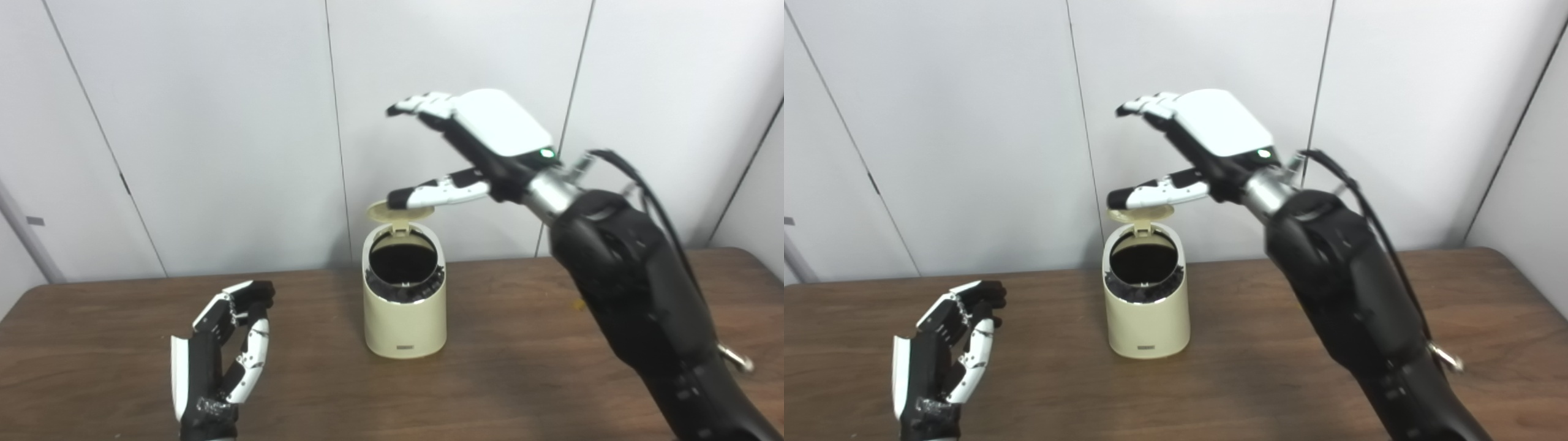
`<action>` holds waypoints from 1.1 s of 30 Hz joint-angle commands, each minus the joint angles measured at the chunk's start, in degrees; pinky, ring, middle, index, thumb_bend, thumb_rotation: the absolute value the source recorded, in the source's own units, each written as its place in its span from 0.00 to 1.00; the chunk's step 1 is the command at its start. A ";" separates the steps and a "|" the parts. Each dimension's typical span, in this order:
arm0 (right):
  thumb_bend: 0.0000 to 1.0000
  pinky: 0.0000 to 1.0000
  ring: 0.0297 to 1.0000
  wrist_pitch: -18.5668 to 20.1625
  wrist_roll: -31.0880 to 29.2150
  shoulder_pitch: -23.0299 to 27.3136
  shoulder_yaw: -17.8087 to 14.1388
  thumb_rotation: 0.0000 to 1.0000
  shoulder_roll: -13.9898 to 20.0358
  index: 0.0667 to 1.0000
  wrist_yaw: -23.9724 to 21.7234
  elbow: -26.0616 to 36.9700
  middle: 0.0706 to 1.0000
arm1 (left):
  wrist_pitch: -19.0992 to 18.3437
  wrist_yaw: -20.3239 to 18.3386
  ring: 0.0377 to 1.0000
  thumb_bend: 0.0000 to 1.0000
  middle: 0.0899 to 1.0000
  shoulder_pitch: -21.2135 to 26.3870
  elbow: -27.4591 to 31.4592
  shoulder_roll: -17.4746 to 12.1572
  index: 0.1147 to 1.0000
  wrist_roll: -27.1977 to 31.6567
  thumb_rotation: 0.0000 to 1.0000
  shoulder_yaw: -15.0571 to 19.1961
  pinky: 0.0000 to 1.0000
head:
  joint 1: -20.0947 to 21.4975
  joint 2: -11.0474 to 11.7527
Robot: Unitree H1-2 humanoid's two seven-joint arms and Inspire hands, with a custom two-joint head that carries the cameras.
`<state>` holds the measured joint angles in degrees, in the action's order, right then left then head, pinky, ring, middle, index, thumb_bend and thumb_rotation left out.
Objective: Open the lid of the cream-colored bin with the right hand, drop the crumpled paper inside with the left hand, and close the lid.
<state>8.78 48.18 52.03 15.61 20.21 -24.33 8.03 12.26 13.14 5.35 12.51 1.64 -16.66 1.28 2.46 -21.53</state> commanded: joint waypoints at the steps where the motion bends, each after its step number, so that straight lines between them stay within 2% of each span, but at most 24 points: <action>1: 0.87 0.76 0.86 -1.71 0.33 4.67 0.03 0.81 -0.21 0.78 2.05 -2.29 0.83 | 2.39 0.79 0.61 0.18 0.61 1.87 0.81 0.47 0.60 -0.95 0.43 -0.13 0.52 | -0.10 0.00; 3: 0.89 0.75 0.83 -2.91 -0.19 5.68 0.48 0.70 -0.66 0.74 2.99 -5.47 0.78 | 2.69 1.09 0.60 0.18 0.60 1.86 0.62 0.74 0.59 -1.56 0.45 -0.20 0.51 | -0.20 -0.02; 6: 0.90 0.75 0.81 -4.27 -0.09 7.04 1.64 0.66 -0.91 0.72 3.37 -9.35 0.76 | 3.14 1.63 0.59 0.17 0.60 1.84 0.41 0.95 0.59 -2.86 0.46 -0.32 0.50 | -0.59 -0.07; 9: 0.92 0.67 0.79 -5.00 -0.20 8.20 2.76 0.67 -1.36 0.71 3.30 -12.88 0.75 | 3.62 2.04 0.58 0.16 0.59 1.85 0.36 1.08 0.58 -3.58 0.45 -0.30 0.49 | -0.78 -0.10; 12: 0.93 0.71 0.81 -4.58 0.53 8.73 3.96 0.68 -1.69 0.72 2.33 -15.10 0.76 | 3.48 1.93 0.58 0.17 0.59 1.74 0.68 1.31 0.57 -3.40 0.45 -0.22 0.49 | -1.19 -0.16; 14: 0.95 0.69 0.81 -4.18 0.34 8.70 4.44 0.66 -2.07 0.73 1.99 -16.17 0.77 | 3.30 2.05 0.58 0.17 0.58 1.75 0.77 1.48 0.57 -3.57 0.45 -0.03 0.49 | -1.22 -0.29; 19: 0.93 0.70 0.81 -6.17 -0.22 8.43 5.40 0.65 -2.10 0.73 2.96 -18.61 0.77 | 3.03 2.12 0.58 0.17 0.58 1.65 0.92 1.54 0.57 -3.31 0.45 0.06 0.49 | -1.50 -0.35; 24: 0.92 0.70 0.82 -3.17 -0.28 7.21 5.52 0.67 -2.66 0.76 0.50 -17.50 0.82 | 2.68 2.05 0.58 0.16 0.58 1.52 1.07 1.57 0.56 -2.94 0.43 0.13 0.49 | -1.47 -0.43; 28: 0.91 0.74 0.83 -4.28 -0.54 6.42 5.67 0.72 -2.44 0.76 1.26 -18.47 0.81 | 3.12 2.16 0.58 0.15 0.58 1.54 0.85 1.41 0.56 -3.23 0.41 0.14 0.50 | -1.40 -0.58; 33: 0.90 0.73 0.84 -3.60 -1.89 4.95 4.82 0.75 -2.46 0.75 0.82 -16.92 0.81 | 2.84 2.12 0.57 0.15 0.58 1.65 0.80 1.41 0.56 -3.10 0.40 0.23 0.49 | -1.32 -0.68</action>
<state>4.82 46.96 55.15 21.56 17.39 -24.35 -10.96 13.72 14.93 5.34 12.19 2.96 -19.54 1.48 1.14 -22.24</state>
